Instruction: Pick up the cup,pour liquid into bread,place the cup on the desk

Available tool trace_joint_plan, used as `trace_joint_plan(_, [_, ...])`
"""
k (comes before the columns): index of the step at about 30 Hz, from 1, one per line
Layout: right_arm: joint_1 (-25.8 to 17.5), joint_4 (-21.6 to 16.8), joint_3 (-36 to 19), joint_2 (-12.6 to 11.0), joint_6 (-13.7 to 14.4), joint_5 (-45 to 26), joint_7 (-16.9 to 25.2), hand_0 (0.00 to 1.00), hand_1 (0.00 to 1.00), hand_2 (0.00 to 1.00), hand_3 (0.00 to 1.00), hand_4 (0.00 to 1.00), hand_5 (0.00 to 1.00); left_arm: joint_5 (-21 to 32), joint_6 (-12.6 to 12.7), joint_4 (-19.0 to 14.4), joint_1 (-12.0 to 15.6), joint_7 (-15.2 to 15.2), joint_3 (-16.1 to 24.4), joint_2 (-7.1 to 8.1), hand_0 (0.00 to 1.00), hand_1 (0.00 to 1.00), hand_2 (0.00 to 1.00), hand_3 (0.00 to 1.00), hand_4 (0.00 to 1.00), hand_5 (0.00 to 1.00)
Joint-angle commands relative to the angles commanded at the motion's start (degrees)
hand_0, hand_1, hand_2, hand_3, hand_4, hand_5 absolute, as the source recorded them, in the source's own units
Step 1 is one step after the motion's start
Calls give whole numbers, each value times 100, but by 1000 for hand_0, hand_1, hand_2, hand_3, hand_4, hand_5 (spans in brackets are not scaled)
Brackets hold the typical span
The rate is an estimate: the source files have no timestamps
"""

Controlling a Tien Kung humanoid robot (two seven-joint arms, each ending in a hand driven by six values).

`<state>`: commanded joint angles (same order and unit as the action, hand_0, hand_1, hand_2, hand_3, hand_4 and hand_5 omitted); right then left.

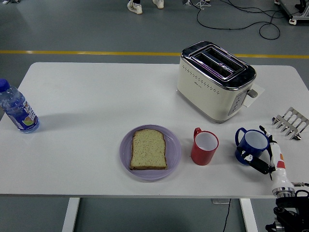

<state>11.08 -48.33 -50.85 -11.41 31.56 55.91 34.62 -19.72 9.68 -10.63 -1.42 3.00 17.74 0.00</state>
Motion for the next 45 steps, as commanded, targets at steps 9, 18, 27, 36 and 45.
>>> trace_joint_plan(9, [99, 125, -70, 101, 33, 51, -50, 871, 685, 882, 998, 943, 142, 15, -2, -1, 1, -1, -8, 0, 646, 605, 587, 526, 293, 763])
trace_joint_plan(18, [0, -262, -263, 54, 29, 258, -92, 872, 692, 890, 998, 952, 124, 10, -5, -3, 1, -3, -5, 0, 646, 604, 587, 525, 293, 764])
trace_joint_plan(27, [-273, -1366, -651, -145, 189, 590, -161, 883, 705, 896, 998, 955, 124, -19, -5, -4, -5, -4, 20, 0, 646, 605, 587, 526, 293, 764])
trace_joint_plan(36, [-446, -2832, -1321, -344, 360, 977, -514, 877, 715, 896, 982, 949, 126, -40, -6, -3, 0, -6, 43, 0, 646, 604, 585, 526, 294, 764])
trace_joint_plan(45, [-637, -3921, -2363, -450, -904, -559, -1151, 724, 659, 711, 633, 642, 210, -17, -5, -3, 31, -5, -8, 0, 646, 602, 585, 526, 292, 763])
